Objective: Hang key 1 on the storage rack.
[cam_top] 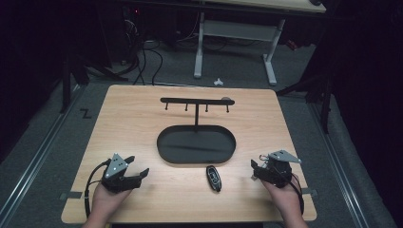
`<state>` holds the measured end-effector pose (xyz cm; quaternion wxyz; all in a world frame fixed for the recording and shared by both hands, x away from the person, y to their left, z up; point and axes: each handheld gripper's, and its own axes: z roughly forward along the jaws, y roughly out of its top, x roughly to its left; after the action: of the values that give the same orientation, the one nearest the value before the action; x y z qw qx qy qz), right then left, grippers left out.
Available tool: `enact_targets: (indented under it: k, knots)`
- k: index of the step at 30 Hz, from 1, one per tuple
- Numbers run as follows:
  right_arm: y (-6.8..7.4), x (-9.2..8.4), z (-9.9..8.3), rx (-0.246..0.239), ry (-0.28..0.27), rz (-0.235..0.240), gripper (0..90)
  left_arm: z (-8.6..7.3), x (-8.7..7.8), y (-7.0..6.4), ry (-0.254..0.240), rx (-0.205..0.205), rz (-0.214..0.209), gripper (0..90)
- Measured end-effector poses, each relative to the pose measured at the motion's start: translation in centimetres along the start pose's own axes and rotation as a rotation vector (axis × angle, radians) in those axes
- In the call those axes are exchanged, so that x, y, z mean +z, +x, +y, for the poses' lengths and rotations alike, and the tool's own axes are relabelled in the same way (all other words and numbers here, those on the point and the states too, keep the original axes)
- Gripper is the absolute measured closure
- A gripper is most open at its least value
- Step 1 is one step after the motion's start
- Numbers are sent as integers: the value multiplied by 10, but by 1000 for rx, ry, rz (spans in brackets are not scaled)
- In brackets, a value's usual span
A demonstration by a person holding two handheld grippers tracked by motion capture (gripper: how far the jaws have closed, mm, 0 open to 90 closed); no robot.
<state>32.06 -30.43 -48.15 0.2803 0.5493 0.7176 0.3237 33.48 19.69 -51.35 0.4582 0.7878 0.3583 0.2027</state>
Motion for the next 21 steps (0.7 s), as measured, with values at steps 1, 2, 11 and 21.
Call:
enact_targets:
  k: [1,2,11,21]
  knots:
    - [0,-1,2,5,8,3,258,0,-1,-1,-3,0,2,259]
    - [0,-1,4,4,11,8,257,-1,-1,-1,-4,0,3,259]
    - [1,-4,15,0,57,28,258,-7,-2,-11,10,5,-16,250]
    - [-6,-7,19,-11,115,56,258,-10,-1,-13,2,12,19,225]
